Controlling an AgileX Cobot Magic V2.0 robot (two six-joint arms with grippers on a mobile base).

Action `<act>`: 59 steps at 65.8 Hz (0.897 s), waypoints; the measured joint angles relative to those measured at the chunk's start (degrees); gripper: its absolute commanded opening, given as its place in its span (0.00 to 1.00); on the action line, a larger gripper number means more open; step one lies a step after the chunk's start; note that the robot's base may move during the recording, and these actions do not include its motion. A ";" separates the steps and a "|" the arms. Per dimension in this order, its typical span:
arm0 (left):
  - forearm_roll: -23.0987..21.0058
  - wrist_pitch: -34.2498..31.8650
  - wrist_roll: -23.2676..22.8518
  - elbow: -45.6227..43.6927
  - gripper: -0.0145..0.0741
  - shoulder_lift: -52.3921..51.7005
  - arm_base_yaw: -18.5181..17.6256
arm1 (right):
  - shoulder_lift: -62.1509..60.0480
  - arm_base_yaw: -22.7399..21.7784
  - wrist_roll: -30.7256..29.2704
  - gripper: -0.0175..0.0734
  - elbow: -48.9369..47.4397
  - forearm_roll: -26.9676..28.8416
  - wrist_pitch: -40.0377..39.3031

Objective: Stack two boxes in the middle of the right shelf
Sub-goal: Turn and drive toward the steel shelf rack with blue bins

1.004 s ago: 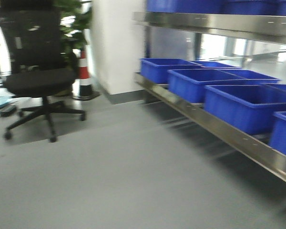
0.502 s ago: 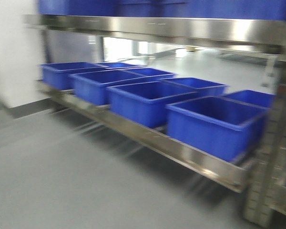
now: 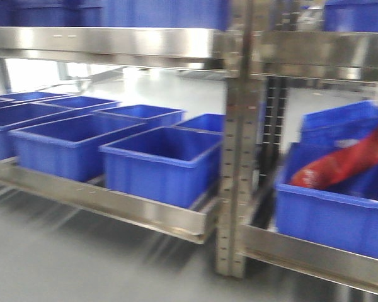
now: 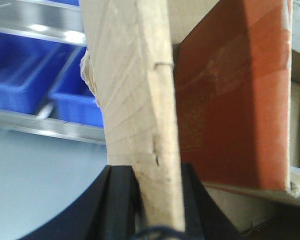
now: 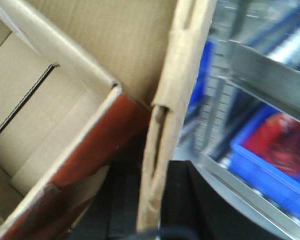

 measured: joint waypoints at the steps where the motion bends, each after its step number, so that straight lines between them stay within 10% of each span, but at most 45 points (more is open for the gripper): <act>1: 0.00 0.00 0.00 0.00 0.04 0.00 0.00 | 0.00 0.00 0.00 0.02 0.00 0.00 0.00; 59: -0.10 -0.14 0.00 0.00 0.04 0.00 0.00 | 0.00 0.00 0.00 0.02 0.00 0.00 0.00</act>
